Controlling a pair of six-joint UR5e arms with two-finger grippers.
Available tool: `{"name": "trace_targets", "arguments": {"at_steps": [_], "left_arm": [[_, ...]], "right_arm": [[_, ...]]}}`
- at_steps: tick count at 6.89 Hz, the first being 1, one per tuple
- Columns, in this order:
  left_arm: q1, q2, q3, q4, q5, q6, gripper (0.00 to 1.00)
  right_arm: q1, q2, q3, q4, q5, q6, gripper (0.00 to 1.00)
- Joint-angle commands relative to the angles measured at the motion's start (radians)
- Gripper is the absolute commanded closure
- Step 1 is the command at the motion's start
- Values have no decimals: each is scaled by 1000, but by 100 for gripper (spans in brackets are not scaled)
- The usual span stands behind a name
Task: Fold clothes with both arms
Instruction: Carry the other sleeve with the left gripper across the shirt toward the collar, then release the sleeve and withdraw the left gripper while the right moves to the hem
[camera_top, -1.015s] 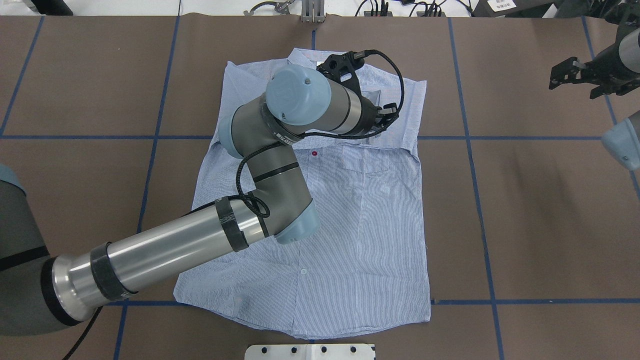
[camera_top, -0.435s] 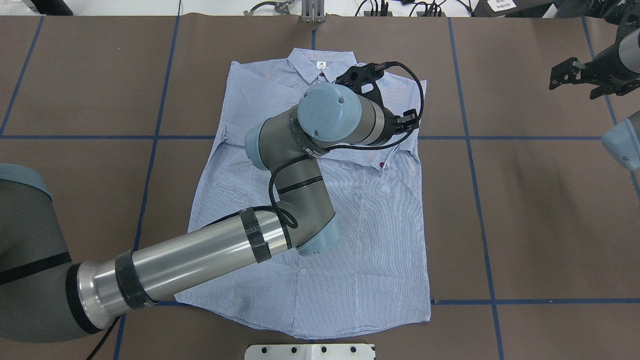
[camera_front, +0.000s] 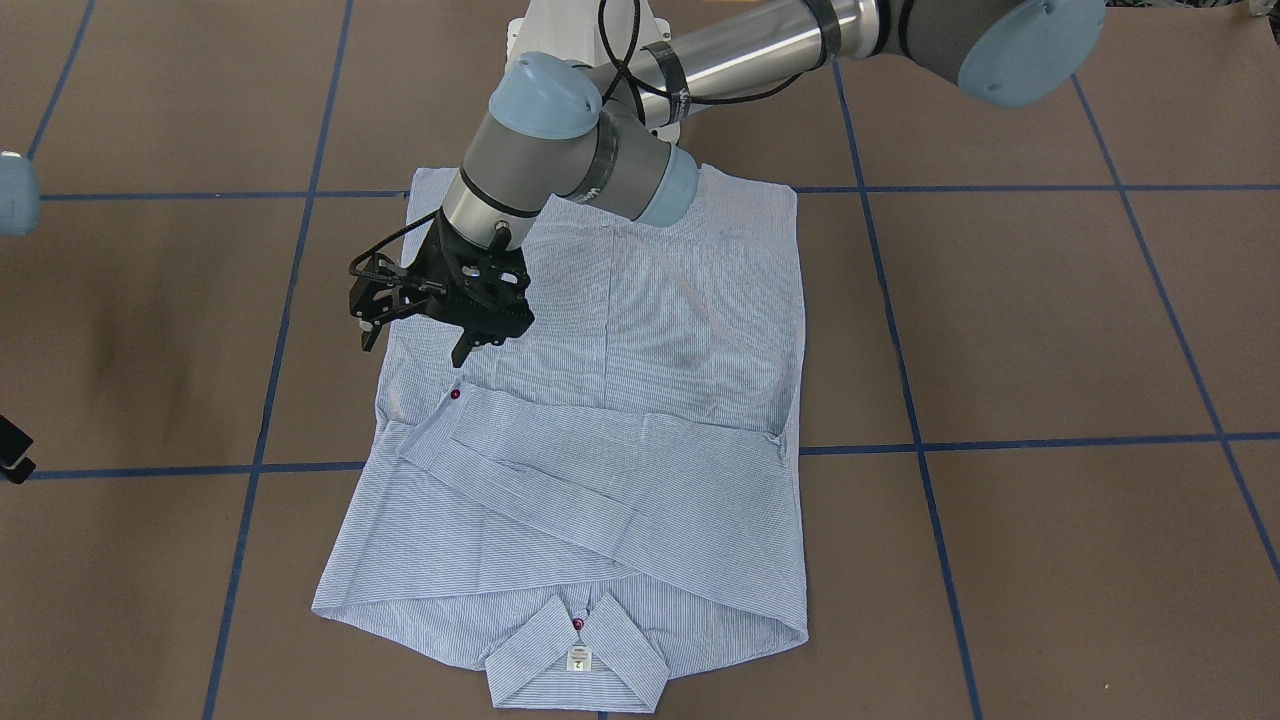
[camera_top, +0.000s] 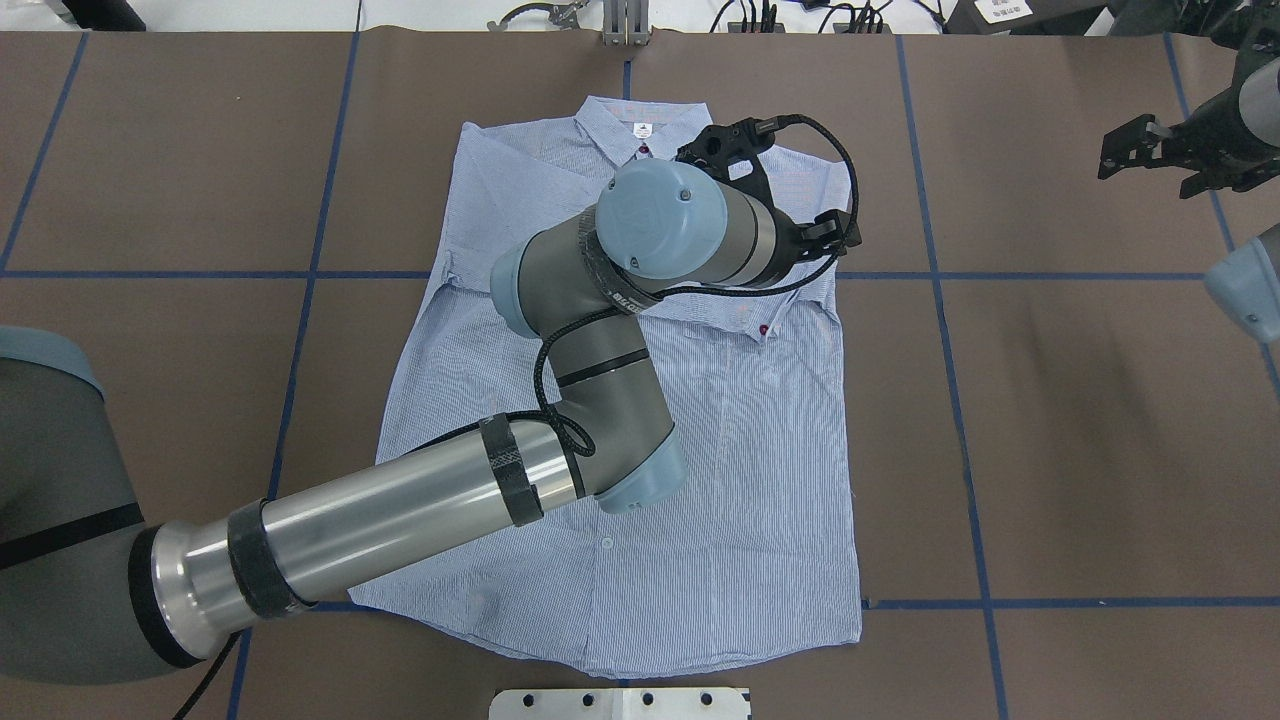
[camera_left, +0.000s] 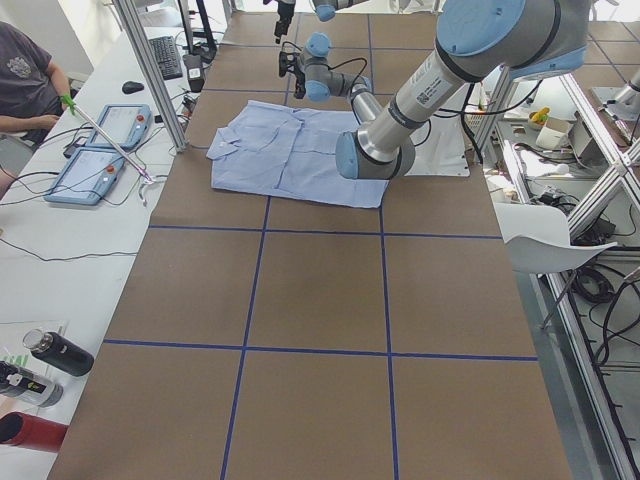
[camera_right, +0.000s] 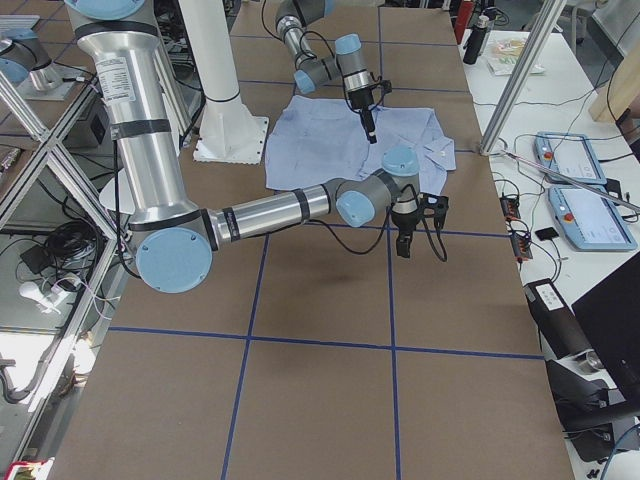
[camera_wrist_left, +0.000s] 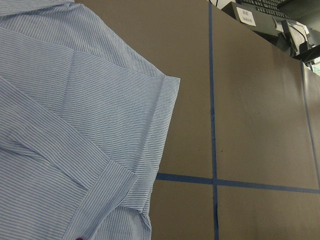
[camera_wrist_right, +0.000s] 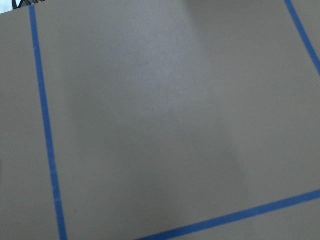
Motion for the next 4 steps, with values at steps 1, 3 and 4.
{"name": "trace_targets", "arguments": {"at_steps": [1,3,4], "left_arm": [[-10,246,-373,93,-6,18,3],[-54,393,-554,120,-70,84,3],[-70,436,-603,134,-70,128,4]], "right_arm": [[-133,-105,198,2,8,303,0],[-326,-219,375,58,-129,626,0],[-455,-239,442,71,-258,800,1]]}}
